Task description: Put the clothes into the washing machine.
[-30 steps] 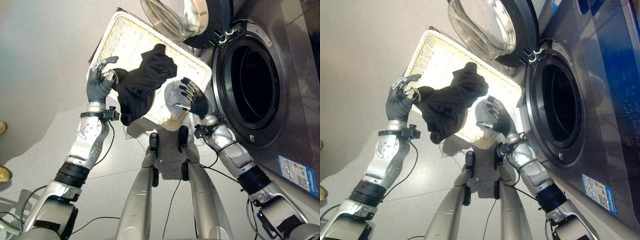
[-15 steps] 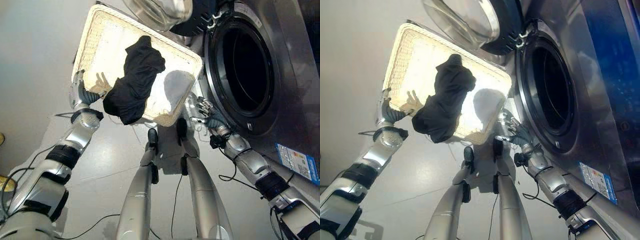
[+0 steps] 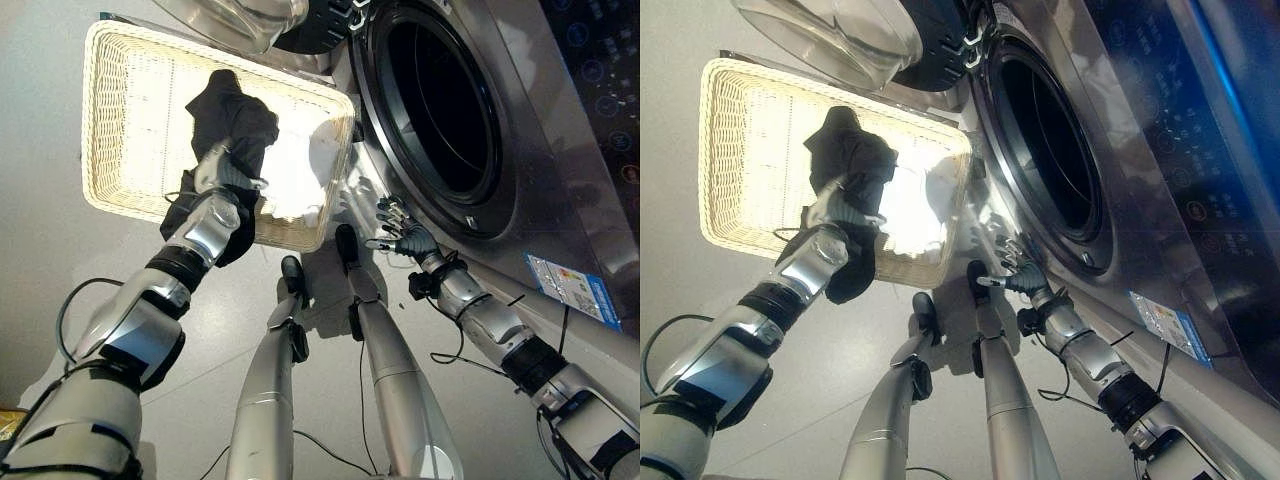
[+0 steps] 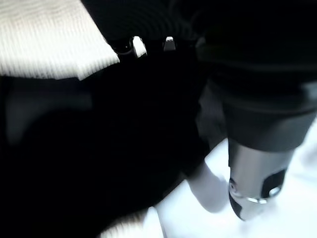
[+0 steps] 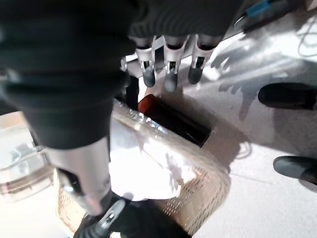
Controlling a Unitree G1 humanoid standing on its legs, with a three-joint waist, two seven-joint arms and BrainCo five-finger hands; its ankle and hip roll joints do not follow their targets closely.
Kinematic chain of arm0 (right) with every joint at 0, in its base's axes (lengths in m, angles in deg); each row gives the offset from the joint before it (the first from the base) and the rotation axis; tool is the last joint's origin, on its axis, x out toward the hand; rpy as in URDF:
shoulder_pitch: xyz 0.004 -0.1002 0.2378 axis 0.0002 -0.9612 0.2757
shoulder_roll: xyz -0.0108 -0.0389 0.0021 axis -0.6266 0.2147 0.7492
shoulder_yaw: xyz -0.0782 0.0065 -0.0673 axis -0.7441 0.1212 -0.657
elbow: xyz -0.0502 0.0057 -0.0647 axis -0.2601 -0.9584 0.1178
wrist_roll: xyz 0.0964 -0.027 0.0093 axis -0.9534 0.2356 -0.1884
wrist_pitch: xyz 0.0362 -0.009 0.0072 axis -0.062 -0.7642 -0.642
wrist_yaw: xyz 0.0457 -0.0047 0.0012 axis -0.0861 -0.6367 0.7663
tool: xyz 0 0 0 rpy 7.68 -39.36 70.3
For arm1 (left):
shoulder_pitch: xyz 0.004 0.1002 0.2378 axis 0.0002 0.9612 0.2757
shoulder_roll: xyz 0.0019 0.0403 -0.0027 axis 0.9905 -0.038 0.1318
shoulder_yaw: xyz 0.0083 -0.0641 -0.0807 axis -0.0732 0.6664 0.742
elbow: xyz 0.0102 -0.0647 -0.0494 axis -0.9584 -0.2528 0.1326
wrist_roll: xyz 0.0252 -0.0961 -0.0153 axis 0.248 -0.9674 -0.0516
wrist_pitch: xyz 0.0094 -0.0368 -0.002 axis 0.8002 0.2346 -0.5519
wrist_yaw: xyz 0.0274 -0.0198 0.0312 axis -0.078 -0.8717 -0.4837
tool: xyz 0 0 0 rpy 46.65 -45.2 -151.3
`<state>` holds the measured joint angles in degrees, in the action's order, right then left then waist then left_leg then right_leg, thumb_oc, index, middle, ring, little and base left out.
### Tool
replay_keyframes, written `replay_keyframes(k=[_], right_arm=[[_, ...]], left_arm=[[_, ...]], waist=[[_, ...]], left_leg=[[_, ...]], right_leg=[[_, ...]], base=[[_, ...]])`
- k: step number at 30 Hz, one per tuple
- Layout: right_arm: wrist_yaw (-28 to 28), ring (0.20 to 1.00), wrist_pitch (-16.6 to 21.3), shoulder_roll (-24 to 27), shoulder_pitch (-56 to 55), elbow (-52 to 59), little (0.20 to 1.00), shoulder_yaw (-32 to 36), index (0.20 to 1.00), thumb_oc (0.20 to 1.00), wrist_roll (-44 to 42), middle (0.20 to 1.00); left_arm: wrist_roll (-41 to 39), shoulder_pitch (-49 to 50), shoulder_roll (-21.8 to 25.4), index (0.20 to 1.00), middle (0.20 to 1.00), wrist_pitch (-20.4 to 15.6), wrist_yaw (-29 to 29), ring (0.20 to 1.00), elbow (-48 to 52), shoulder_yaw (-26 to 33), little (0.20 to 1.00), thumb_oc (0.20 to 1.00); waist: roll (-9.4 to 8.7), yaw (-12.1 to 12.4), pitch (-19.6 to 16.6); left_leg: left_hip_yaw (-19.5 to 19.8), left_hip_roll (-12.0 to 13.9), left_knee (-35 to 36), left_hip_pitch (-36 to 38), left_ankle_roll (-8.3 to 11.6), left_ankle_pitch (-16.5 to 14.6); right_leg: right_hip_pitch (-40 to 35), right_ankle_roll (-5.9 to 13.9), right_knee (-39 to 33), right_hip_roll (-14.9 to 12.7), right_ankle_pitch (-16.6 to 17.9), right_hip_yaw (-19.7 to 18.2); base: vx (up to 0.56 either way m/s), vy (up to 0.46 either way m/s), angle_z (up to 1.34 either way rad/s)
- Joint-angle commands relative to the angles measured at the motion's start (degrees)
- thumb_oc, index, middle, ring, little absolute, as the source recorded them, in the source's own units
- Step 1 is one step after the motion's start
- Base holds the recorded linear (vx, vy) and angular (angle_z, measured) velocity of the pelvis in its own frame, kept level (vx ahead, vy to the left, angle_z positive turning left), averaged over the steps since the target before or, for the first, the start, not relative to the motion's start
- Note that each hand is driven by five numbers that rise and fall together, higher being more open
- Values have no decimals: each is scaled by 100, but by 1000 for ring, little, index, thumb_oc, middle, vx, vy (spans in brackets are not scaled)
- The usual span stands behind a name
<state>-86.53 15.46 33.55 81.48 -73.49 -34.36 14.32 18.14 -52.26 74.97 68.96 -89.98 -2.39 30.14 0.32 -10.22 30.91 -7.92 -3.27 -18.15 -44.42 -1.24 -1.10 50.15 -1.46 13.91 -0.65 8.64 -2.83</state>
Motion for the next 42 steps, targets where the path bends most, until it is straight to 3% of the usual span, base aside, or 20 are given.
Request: replay_keyframes(k=[1, 3, 4, 8, 10, 11, 14, 17, 18, 19, 21, 23, 29, 31, 32, 33, 36, 38, 40, 42], right_arm=[[-23, 1000, 56, -81, -120, 312, 1000, 76, 1000, 1000, 99, 1000], [-16, 1000, 54, -78, -110, 313, 1000, 70, 1000, 1000, 106, 1000], [5, 1000, 85, -83, -54, 269, 1000, 51, 1000, 1000, 90, 1000], [-20, 1000, 104, -165, 63, 187, 1000, -22, 1000, 1000, 64, 1000], [-36, 1000, 116, -172, 144, 148, 1000, -85, 1000, 1000, -7, 1000], [-106, 1000, 118, -196, 229, 122, 1000, -169, 1000, 1000, -72, 1000], [-159, 1000, 122, -189, 279, 106, 1000, -225, 1000, 1000, -185, 1000], [-165, 1000, 198, -167, 282, 50, 1000, -314, 1000, 1000, -314, 1000], [-162, 1000, 209, -146, 369, 49, 1000, -290, 1000, 1000, -314, 1000], [-156, 1000, 238, -162, 374, 28, 1000, -309, 1000, 1000, -324, 1000], [-136, 1000, 439, -189, 358, -104, 1000, -376, 1000, 1000, -364, 1000], [-123, 1000, 506, -201, 348, -152, 1000, -389, 1000, 1000, -375, 1000], [-299, 1000, 720, -500, 182, -173, 1000, -319, 1000, 1000, -294, 1000], [-324, 1000, 725, -510, 176, -143, 1000, -295, 1000, 1000, -356, 1000], [-360, 1000, 719, -534, 164, -106, 1000, -282, 1000, 1000, -359, 1000], [-371, 1000, 709, -543, 160, -91, 1000, -273, 1000, 1000, -357, 1000], [-414, 1000, 693, -537, 118, -27, 1000, -220, 1000, 1000, -345, 1000], [-447, 1000, 648, -538, 92, 39, 1000, -192, 1000, 1000, -318, 1000], [-424, 1000, 602, -522, 77, 71, 1000, -169, 1000, 1000, -323, 1000], [-375, 1000, 616, -479, 49, 45, 1000, -152, 1000, 1000, -325, 1000]], left_arm=[[-282, 354, 165, 1000, 1000, 190, 883, 1000, -32, 143, 1000, 1000], [-277, 357, 138, 1000, 1000, 363, 1176, 1000, -116, 108, 1000, 1000], [-176, 334, 67, 1000, 1000, 829, 1731, 1000, -345, 8, 1000, 1000], [561, 339, -118, 1000, 1000, 1985, 2433, 1000, -981, -123, 1000, 1000], [1192, 285, -153, 1000, 1000, 2271, 2682, 1000, -1335, -238, 1000, 1000], [1717, 235, -178, 1000, 1000, 2671, 2825, 1000, -1641, -382, 1000, 1000], [2706, 171, -149, 1000, 1000, 3017, 2931, 1000, -1888, -594, 1000, 1000], [4761, 81, 5, 1000, 1000, 3621, 3458, 1000, -2001, -1166, 1000, 1000], [5001, -24, 40, 1000, 1000, 3657, 3539, 1000, -2005, -1185, 1000, 1000], [6477, -56, 74, 1000, 1000, 3812, 4280, 1000, -2006, -1288, 1000, 1000], [7789, -30, 95, 1000, 1000, 3780, 4838, 1000, -2132, -1421, 1000, 1000], [8100, -2, 90, 1000, 1000, 3755, 4921, 1000, -2165, -1429, 1000, 1000], [10720, 320, 42, 1000, 1000, 3550, 5872, 1000, -1857, -1221, 1000, 1000], [10868, 308, 91, 1000, 1000, 3503, 5842, 1000, -1752, -1208, 1000, 1000], [10897, 283, 120, 517, 517, 3446, 5830, 517, -1656, -1230, 517, 517], [10902, 270, 132, 231, 231, 3423, 5864, 231, -1621, -1243, 231, 231], [10331, 246, 203, 200, 200, 3545, 5489, 200, -1432, -1202, 200, 200], [9009, 217, 246, 200, 200, 3708, 4115, 200, -1294, -1191, 200, 200], [8157, 132, 302, 200, 200, 3717, 3414, 200, -1273, -1173, 200, 200], [6316, 57, 389, 200, 200, 3709, 2274, 200, -1331, -1124, 200, 200]], waist=[[22, -64, -112], [22, -77, -112], [14, -104, -112], [-45, -140, -112], [-93, -150, -112], [-142, -156, -112], [-201, -159, -112], [-286, -159, -112], [-309, -183, -112], [-331, -177, -112], [-363, -164, -112], [-372, -158, -112], [-395, -23, -112], [-392, -5, -112], [-383, 5, -112], [-380, 8, -112], [-363, 27, -112], [-348, 46, -112], [-342, 46, -112], [-315, 51, -112]], left_leg=[[-187, -90, -322, -187, 206, -32], [-195, -90, -341, -202, 200, -42], [-212, -81, -371, -234, 197, -56], [-226, -68, -383, -244, 193, -64], [-235, -50, -411, -266, 198, -74], [-245, -33, -414, -272, 207, -74], [-249, -12, -409, -274, 222, -73], [-222, 7, -374, -267, 257, -62], [-291, -14, -321, -439, 227, 128], [-270, -12, -290, -432, 236, 141], [-245, -2, -291, -440, 257, 129], [-234, 1, -294, -448, 266, 127], [-81, 4, -173, -508, 323, 219], [-50, 2, -148, -523, 331, 234], [-32, 1, -131, -536, 330, 244], [-29, 1, -128, -541, 328, 249], [7, -12, -95, -545, 329, 260], [15, -8, -49, -530, 325, 295], [8, 3, -12, -506, 326, 323], [-3, 12, 8, -480, 332, 344]], right_leg=[[-108, 497, 134, 43, -472, 194], [-90, 498, 149, 50, -478, 182], [-61, 502, 160, 48, -480, 167], [-61, 510, 154, 54, -478, 166], [-45, 515, 172, 54, -483, 169], [-40, 516, 171, 59, -477, 171], [-40, 518, 160, 62, -461, 181], [-69, 513, 90, 63, -413, 204], [110, 493, 44, 31, -236, 187], [94, 494, 12, 31, -217, 199], [71, 495, -50, 12, -198, 232], [67, 493, -68, 5, -192, 244], [77, 492, -190, -14, -122, 375], [95, 494, -214, -16, -100, 389], [114, 497, -221, -15, -88, 395], [122, 499, -219, -15, -84, 397], [128, 504, -244, -18, -76, 413], [120, 503, -225, -10, -86, 439], [106, 501, -205, 5, -107, 436], [83, 501, -182, -7, -140, 451]], base=[[14, 71, 0], [3, 34, -3], [-2, 11, -8], [-3, -10, -4], [-1, -42, -2], [2, -46, -3], [2, -62, -7], [-13, -65, -3], [-56, -83, -6], [-66, -71, -4], [-19, -68, 1], [-13, -62, 2], [-9, -96, 7], [-3, -62, 11], [2, -50, 7], [2, -29, 8], [4, -26, 6], [6, -16, 4], [0, 0, 0], [0, 0, 0]])
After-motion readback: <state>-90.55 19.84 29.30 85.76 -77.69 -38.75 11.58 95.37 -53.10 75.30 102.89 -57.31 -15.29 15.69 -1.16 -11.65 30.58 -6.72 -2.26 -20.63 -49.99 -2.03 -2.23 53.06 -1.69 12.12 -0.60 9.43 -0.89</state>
